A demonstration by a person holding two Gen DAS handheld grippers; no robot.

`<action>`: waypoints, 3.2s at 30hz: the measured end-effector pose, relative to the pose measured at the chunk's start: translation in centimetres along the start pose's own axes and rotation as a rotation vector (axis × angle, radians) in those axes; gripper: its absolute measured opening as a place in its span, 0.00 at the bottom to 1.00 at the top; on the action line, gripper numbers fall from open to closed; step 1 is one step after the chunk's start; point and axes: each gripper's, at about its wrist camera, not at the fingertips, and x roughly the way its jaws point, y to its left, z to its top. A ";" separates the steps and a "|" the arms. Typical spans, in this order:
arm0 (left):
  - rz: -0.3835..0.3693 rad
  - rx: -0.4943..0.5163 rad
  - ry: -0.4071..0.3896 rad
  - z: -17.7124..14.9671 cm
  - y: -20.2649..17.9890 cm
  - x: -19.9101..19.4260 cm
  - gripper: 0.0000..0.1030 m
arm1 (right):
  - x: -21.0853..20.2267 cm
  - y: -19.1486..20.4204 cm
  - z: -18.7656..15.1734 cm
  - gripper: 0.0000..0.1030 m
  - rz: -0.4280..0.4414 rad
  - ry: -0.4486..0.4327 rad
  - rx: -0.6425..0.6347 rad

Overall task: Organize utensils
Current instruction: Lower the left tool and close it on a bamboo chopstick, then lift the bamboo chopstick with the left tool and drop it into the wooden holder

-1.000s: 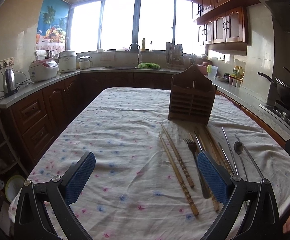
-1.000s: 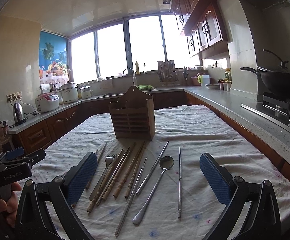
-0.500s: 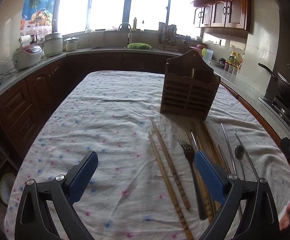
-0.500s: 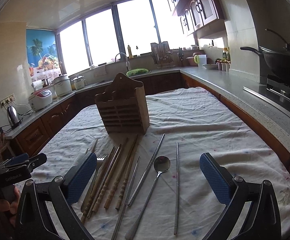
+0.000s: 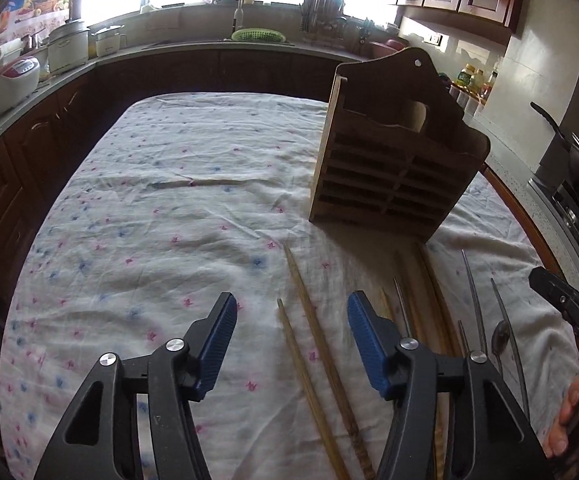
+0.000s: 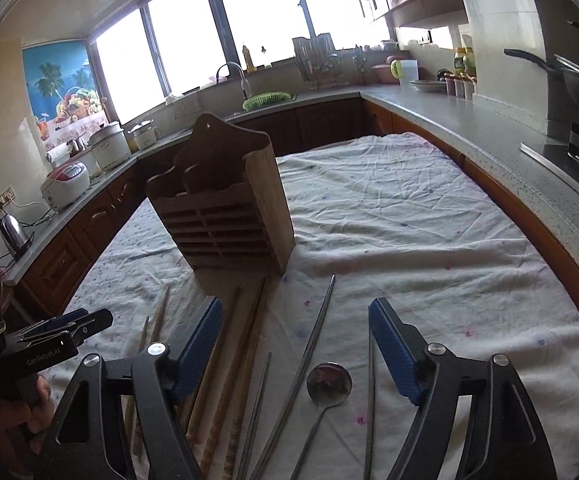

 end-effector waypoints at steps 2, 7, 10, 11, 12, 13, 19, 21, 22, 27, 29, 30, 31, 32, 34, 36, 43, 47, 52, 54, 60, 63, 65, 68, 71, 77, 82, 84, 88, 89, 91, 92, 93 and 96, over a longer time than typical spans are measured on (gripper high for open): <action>0.002 0.008 0.024 0.9 -0.2 1.6 0.51 | 1.6 -0.2 0.3 0.64 -0.010 0.033 0.006; 0.010 0.011 0.064 2.5 -0.2 5.3 0.50 | 5.4 -1.3 0.7 0.44 -0.038 0.133 0.041; 0.024 0.025 0.086 3.0 -0.5 6.9 0.48 | 7.2 -1.7 1.1 0.40 -0.055 0.174 0.053; 0.026 0.026 0.096 3.1 -0.6 7.4 0.44 | 7.8 -1.7 1.3 0.39 -0.065 0.185 0.048; 0.031 0.031 0.110 3.1 -0.6 8.1 0.43 | 8.4 -1.8 1.4 0.37 -0.074 0.197 0.043; 0.043 0.036 0.128 3.1 -0.7 8.7 0.37 | 9.1 -1.9 1.6 0.35 -0.080 0.208 0.038; 0.101 0.108 0.135 2.9 -1.8 10.5 0.19 | 11.1 -0.7 1.2 0.29 -0.159 0.254 -0.072; 0.095 0.129 0.129 2.8 -2.4 10.9 0.10 | 11.3 -0.1 1.1 0.22 -0.169 0.248 -0.113; 0.087 0.134 0.130 2.8 -2.5 11.1 0.08 | 11.4 0.2 1.1 0.16 -0.160 0.245 -0.123; 0.028 0.111 0.125 2.8 -2.5 10.7 0.06 | 11.0 0.0 1.2 0.05 -0.089 0.245 -0.085; 0.011 0.098 0.100 2.8 -2.3 9.7 0.05 | 10.3 -0.1 1.4 0.05 -0.071 0.223 -0.066; -0.006 0.087 0.087 2.9 -2.2 9.1 0.05 | 9.7 0.0 1.5 0.05 -0.061 0.207 -0.057; -0.022 0.075 0.074 2.9 -2.1 8.4 0.04 | 8.9 0.0 1.6 0.05 -0.046 0.190 -0.047; -0.037 0.067 0.058 3.0 -1.9 7.4 0.04 | 8.2 0.1 1.8 0.05 -0.036 0.176 -0.037; -0.072 0.053 0.023 2.9 -1.5 5.5 0.04 | 6.7 0.4 2.2 0.04 -0.010 0.143 -0.023; -0.099 0.042 -0.012 2.8 -1.3 3.5 0.04 | 5.1 0.7 2.6 0.04 0.004 0.110 -0.021; -0.171 0.004 -0.126 2.3 0.2 -3.0 0.04 | -0.6 1.9 4.2 0.04 0.043 -0.004 -0.035; -0.196 -0.006 -0.190 1.9 1.0 -6.1 0.04 | -4.1 2.4 5.0 0.04 0.064 -0.072 -0.050; -0.213 0.008 -0.247 1.4 1.3 -9.0 0.03 | -7.5 2.8 6.8 0.04 0.078 -0.163 -0.059; -0.212 0.014 -0.265 1.4 1.2 -9.7 0.03 | -8.4 2.9 7.6 0.04 0.081 -0.192 -0.062; -0.211 0.014 -0.306 2.1 0.9 -10.9 0.03 | -9.2 3.0 9.6 0.04 0.088 -0.241 -0.066; -0.215 0.012 -0.325 2.7 0.9 -11.3 0.03 | -9.1 3.1 10.4 0.04 0.097 -0.253 -0.065; -0.214 0.013 -0.342 3.3 0.8 -11.6 0.03 | -8.9 3.2 10.9 0.04 0.104 -0.261 -0.059; -0.210 0.017 -0.373 4.4 0.8 -11.9 0.03 | -8.7 3.3 11.9 0.04 0.108 -0.281 -0.050; -0.203 0.019 -0.411 6.0 0.8 -12.1 0.03 | -8.5 3.3 13.3 0.04 0.123 -0.305 -0.032; -0.203 0.005 -0.502 9.9 0.7 -11.8 0.03 | -7.6 3.7 17.4 0.04 0.125 -0.369 -0.008; -0.194 -0.018 -0.533 12.5 0.5 -8.7 0.03 | -5.0 3.8 19.7 0.04 0.107 -0.373 0.009; -0.194 -0.031 -0.532 12.9 0.4 -6.5 0.03 | -3.5 3.6 20.1 0.04 0.100 -0.362 0.018; -0.182 -0.059 -0.507 13.0 0.1 -1.4 0.03 | -0.7 3.1 19.3 0.04 0.083 -0.340 0.028; -0.177 -0.065 -0.498 12.7 0.1 -0.1 0.03 | 0.1 2.9 18.9 0.04 0.083 -0.333 0.034; -0.177 -0.080 -0.480 12.8 -0.2 2.1 0.03 | 1.5 2.6 18.1 0.04 0.080 -0.319 0.045; -0.175 -0.088 -0.472 12.8 -0.2 3.1 0.03 | 2.0 2.5 17.7 0.04 0.080 -0.313 0.050; -0.172 -0.096 -0.467 12.7 -0.3 4.1 0.03 | 2.5 2.3 17.3 0.04 0.086 -0.312 0.057; -0.169 -0.106 -0.448 12.9 -0.5 6.1 0.03 | 3.9 2.0 16.4 0.04 0.087 -0.303 0.067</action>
